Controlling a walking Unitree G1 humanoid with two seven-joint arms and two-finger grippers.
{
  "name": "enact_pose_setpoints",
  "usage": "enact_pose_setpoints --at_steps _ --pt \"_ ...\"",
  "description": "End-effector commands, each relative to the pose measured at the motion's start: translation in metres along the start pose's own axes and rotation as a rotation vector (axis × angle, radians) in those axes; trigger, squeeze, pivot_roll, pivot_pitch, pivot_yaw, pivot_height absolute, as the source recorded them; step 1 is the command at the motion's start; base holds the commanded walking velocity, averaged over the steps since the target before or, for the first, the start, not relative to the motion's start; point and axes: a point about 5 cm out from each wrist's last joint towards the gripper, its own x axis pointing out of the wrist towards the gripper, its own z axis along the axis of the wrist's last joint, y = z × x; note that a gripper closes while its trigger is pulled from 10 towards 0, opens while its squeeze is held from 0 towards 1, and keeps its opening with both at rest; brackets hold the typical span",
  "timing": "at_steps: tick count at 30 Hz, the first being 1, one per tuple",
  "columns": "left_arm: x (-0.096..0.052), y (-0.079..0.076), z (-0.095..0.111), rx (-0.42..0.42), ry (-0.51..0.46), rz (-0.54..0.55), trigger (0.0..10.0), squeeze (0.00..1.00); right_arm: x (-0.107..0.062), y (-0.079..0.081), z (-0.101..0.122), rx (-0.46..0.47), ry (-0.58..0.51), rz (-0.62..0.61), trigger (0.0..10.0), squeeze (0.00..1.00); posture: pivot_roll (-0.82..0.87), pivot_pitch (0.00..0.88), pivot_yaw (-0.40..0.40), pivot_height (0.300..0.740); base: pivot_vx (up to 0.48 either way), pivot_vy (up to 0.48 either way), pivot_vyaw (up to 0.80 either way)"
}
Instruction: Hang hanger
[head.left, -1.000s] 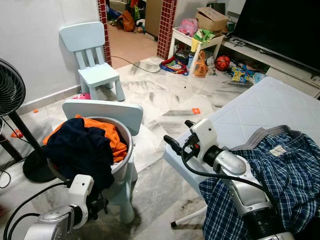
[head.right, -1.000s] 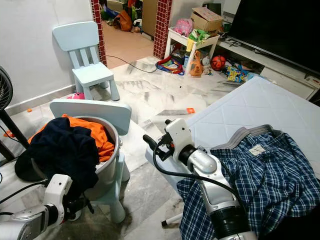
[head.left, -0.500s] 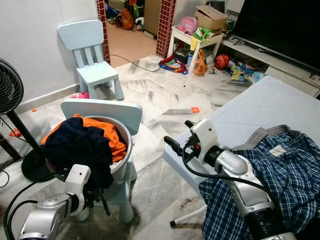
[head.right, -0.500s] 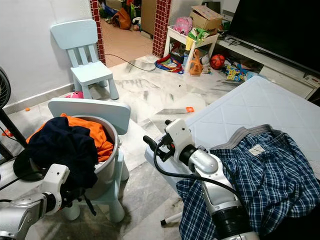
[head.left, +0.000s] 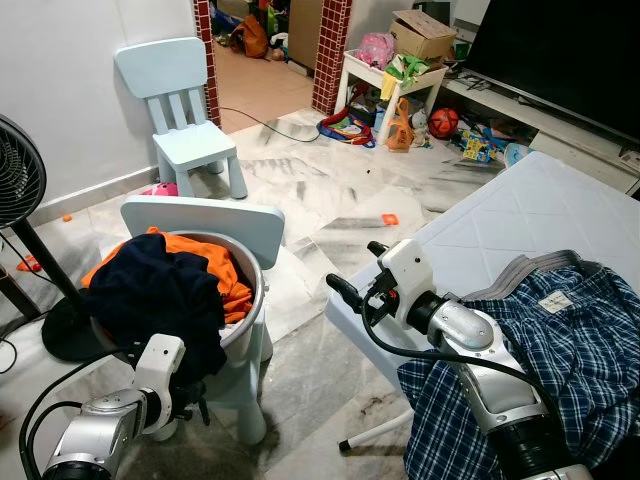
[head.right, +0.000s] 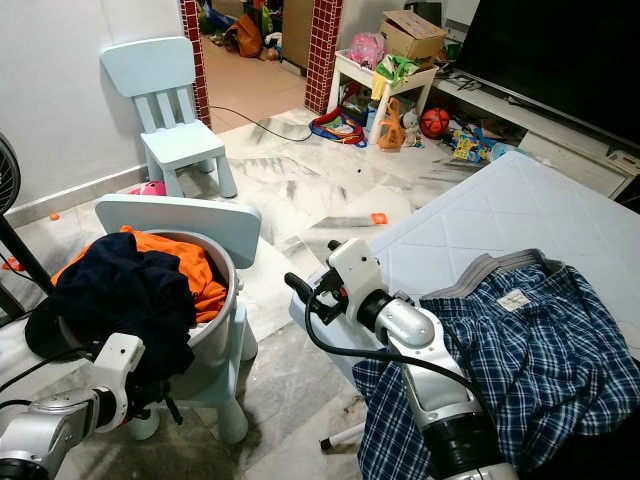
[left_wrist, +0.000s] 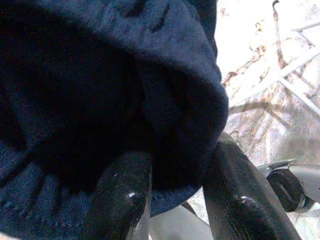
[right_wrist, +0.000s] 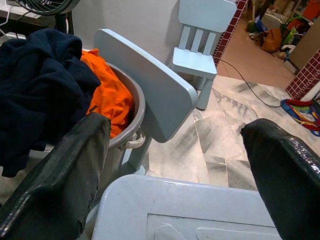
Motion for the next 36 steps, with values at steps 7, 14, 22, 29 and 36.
enact_pose_setpoints --at_steps 7,14,22,29,36 --pt "0.004 -0.003 0.003 0.021 -0.009 -0.025 0.0 0.00 0.004 -0.006 0.006 -0.025 -0.009 -0.006 10.0 0.00 -0.04 0.034 -0.123 0.740 0.000 0.000 0.00" --pt "0.003 0.002 0.005 0.019 -0.017 -0.008 0.0 0.00 0.007 -0.008 0.007 -0.021 -0.014 -0.017 10.0 0.00 -0.04 0.025 -0.121 0.740 0.000 0.000 0.00" --pt "-0.003 0.005 0.011 0.036 -0.050 0.011 0.0 0.00 0.014 -0.007 0.008 -0.022 -0.024 0.000 10.0 0.00 -0.02 0.007 -0.117 0.740 0.000 0.000 0.00" --pt "-0.013 0.005 0.019 0.070 -0.156 0.070 0.0 0.00 0.023 -0.006 0.010 -0.032 -0.041 0.009 10.0 0.00 0.01 0.000 -0.105 0.740 0.000 0.000 0.00" --pt "-0.041 -0.010 0.046 0.127 -0.426 0.133 0.0 0.00 0.026 -0.006 0.006 -0.023 -0.046 0.001 10.0 0.00 0.07 0.000 -0.094 0.740 0.000 0.000 0.00"
